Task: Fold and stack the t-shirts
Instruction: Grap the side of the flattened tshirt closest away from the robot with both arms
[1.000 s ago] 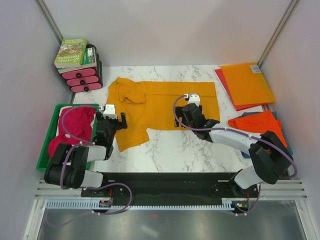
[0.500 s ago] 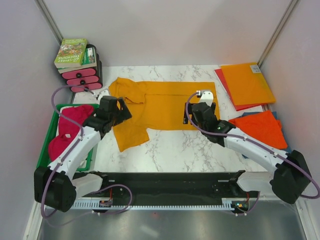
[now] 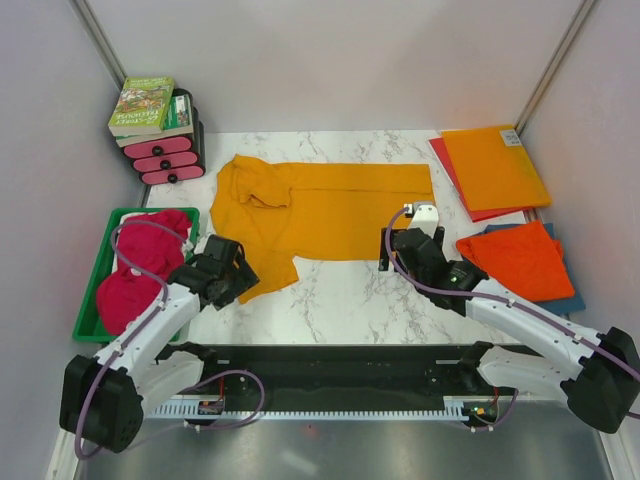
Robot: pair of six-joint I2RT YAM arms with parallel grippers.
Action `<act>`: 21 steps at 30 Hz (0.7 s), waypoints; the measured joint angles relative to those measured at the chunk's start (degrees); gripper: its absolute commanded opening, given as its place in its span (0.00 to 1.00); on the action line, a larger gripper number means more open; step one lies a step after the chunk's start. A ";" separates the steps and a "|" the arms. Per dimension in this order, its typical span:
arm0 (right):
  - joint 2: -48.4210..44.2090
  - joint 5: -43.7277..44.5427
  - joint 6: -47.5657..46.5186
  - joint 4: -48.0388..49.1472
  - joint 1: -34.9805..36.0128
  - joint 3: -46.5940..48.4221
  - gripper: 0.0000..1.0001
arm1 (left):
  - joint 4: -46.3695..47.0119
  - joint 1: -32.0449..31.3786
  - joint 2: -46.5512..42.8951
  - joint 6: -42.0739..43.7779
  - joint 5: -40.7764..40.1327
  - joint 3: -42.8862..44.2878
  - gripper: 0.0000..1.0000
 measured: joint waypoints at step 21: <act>0.52 0.48 1.01 -0.83 0.85 -0.70 0.92 | 2.82 0.02 11.76 -2.40 -0.28 -2.21 0.68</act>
